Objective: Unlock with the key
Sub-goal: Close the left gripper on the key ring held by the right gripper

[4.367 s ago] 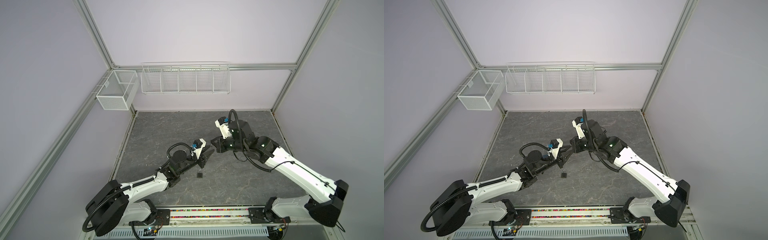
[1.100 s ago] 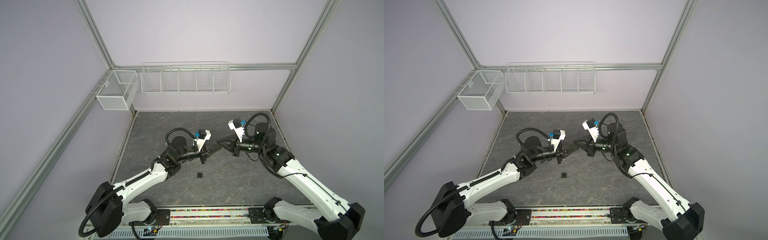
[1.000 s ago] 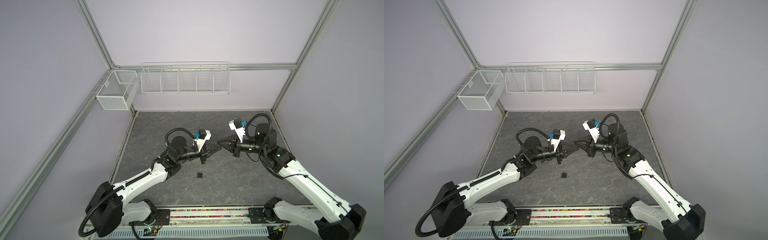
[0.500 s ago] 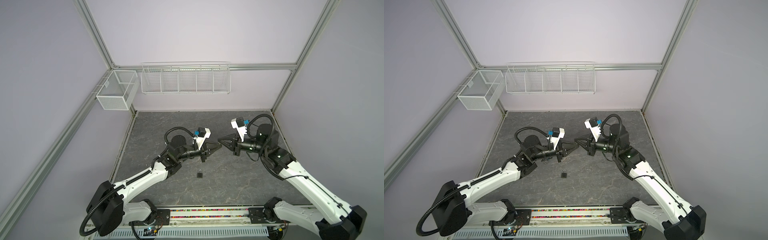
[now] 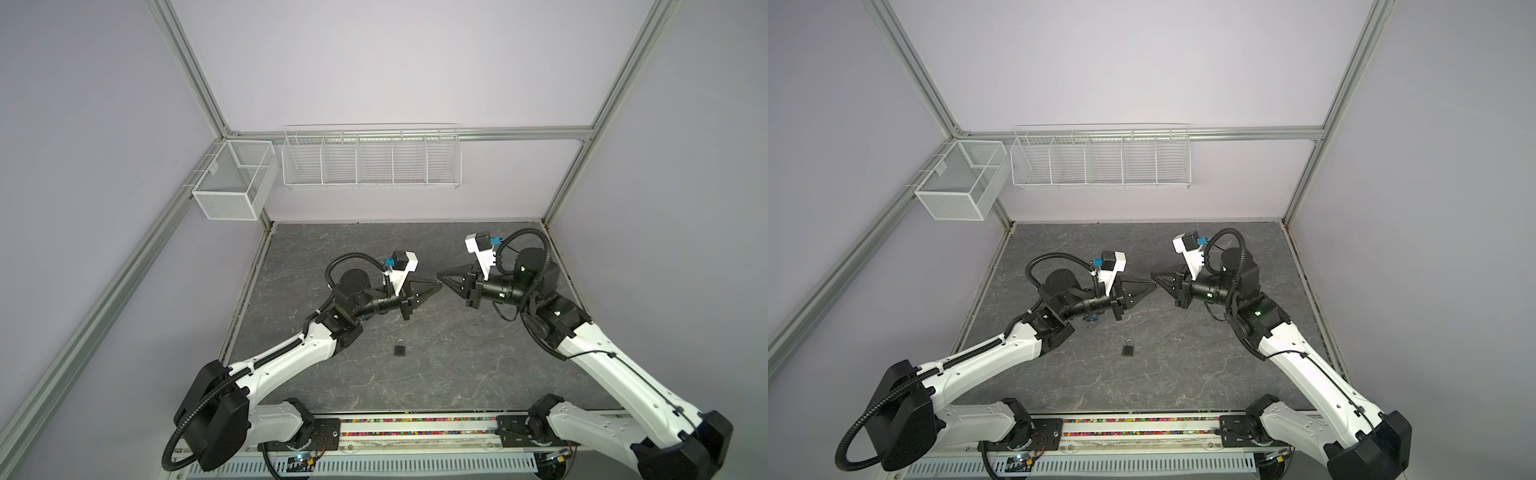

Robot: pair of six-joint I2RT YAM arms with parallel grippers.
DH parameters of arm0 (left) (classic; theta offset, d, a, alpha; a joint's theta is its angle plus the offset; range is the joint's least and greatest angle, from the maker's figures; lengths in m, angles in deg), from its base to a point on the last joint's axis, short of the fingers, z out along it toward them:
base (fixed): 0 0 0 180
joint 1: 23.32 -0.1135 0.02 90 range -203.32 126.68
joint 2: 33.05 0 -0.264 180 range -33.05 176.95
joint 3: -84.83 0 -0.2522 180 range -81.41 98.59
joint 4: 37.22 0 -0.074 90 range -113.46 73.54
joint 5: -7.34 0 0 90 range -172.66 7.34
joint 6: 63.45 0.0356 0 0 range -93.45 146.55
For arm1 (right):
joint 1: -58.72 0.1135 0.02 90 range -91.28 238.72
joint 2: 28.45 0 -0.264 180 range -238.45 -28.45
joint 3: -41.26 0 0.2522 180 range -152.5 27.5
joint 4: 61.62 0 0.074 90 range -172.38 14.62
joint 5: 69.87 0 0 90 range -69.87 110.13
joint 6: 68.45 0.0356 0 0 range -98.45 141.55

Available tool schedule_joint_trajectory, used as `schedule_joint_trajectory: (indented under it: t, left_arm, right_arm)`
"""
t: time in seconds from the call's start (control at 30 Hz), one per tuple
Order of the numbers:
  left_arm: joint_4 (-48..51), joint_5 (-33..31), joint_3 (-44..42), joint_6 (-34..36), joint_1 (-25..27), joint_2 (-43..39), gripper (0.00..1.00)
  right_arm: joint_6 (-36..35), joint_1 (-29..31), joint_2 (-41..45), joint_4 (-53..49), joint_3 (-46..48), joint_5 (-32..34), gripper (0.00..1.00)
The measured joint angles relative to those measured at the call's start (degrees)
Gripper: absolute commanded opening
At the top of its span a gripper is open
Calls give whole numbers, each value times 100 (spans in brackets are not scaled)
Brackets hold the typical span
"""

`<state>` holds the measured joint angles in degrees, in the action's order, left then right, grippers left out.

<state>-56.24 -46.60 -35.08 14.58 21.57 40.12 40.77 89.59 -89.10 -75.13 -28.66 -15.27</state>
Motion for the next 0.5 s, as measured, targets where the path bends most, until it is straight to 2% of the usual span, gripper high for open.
schedule_joint_trajectory:
  t: [0.07, 0.13, 0.33, 0.37, 0.5]
  left_arm:
    - [-22, 9, 11, -39, -7, 33, 5]
    - [-37, 28, 28, -42, -15, 66, 0]
    - [-35, 66, 85, -111, -31, 114, 0]
    - [-33, 87, 90, -111, -39, 116, 0]
    - [13, 151, 120, -103, -72, 127, 0]
  right_arm:
    - [13, -4, 0, 11, 7, 0, 7]
    - [15, -11, 0, 28, 13, 2, 7]
    - [24, -50, 0, 66, 15, -2, 7]
    - [22, -57, 0, 63, 15, -7, 8]
    - [9, -127, -2, 9, 11, -70, 28]
